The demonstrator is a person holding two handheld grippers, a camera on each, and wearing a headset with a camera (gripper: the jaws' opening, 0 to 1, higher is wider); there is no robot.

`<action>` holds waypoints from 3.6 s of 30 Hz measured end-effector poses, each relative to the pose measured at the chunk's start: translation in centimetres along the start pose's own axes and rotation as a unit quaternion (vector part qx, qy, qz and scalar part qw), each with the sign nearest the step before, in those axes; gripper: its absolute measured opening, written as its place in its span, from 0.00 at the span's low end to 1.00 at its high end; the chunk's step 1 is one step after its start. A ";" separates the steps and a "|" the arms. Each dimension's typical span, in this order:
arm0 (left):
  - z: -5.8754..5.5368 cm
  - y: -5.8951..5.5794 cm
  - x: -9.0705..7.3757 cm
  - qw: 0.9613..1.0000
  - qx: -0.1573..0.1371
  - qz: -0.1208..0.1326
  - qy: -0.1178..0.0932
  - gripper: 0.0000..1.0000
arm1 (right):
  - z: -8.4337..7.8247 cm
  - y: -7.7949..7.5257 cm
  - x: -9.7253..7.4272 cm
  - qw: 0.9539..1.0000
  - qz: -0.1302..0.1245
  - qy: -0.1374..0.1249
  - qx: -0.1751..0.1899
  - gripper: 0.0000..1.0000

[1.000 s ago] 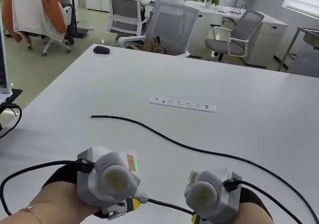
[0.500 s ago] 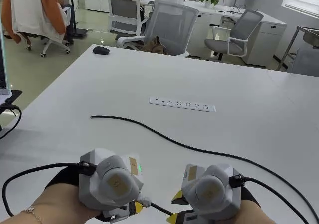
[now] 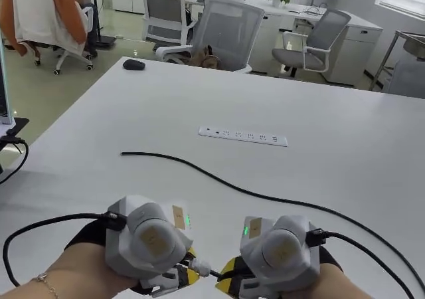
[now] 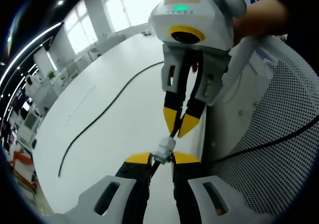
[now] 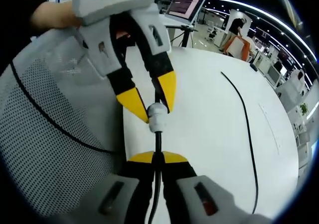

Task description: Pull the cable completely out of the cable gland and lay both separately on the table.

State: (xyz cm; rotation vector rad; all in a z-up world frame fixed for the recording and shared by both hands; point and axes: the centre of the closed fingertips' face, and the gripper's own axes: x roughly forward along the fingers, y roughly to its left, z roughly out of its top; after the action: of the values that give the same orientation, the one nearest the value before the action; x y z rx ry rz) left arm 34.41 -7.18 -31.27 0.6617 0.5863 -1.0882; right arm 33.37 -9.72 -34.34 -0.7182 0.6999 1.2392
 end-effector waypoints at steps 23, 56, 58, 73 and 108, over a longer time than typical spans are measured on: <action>-1.1 2.7 -1.3 0.998 -0.036 0.050 0.005 0.17 | -5.9 -3.7 -1.2 0.989 -0.081 0.110 0.062 0.03; -2.5 1.5 -0.4 0.999 -0.038 0.014 0.035 0.17 | -14.2 -17.2 -1.4 0.937 -0.155 0.077 0.303 0.19; -1.8 1.4 -0.4 0.998 -0.052 0.007 0.016 0.17 | -13.7 -16.5 -2.2 0.947 -0.149 0.067 0.277 0.16; -2.7 0.4 2.4 0.995 -0.065 -0.047 0.063 0.17 | -7.9 -2.5 -9.4 0.983 -0.067 0.013 0.168 0.24; -3.6 0.3 -6.2 0.990 -0.127 -0.050 0.028 0.41 | -6.7 2.7 -12.0 0.960 -0.075 -0.038 0.266 0.24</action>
State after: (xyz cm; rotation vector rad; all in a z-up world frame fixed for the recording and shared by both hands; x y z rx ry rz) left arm 32.10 -0.70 -29.18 0.4452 0.7981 -1.0694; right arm 28.01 -21.48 -29.01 -0.2685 0.8527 0.8769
